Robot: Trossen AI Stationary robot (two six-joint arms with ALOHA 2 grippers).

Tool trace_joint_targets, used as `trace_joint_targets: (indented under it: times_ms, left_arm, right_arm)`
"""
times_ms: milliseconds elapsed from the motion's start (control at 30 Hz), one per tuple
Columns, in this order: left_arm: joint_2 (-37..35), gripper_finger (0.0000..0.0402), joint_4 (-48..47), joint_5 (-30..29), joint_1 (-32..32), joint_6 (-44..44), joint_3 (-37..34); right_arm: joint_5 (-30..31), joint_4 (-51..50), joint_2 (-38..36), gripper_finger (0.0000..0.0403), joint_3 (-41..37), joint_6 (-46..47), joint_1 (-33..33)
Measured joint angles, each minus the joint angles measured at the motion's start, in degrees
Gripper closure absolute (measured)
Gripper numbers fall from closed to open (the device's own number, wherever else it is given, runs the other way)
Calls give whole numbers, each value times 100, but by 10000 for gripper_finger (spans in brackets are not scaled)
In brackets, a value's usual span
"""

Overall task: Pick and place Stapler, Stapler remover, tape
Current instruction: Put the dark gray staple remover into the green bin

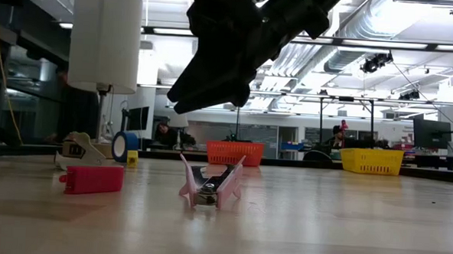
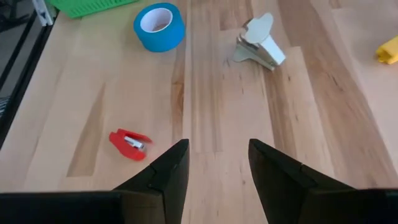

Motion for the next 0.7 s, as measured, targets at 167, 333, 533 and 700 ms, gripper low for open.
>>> trace_joint_targets:
  times_ms: [167,333,533,700]
  left_arm:
    - [2,316,-35,391,-561,-980,46]
    - [55,316,-35,461,-1142,-1942,46]
    - [230,316,-66,480,-1741,-3093,55]
    - [446,316,547,440,-1982,-3940,67]
  right_arm:
    - [55,12,0,245,0,1,2]
    - [65,9,0,246,0,33,4]
    - [72,8,0,246,0,42,4]
    - [158,13,0,245,0,39,37]
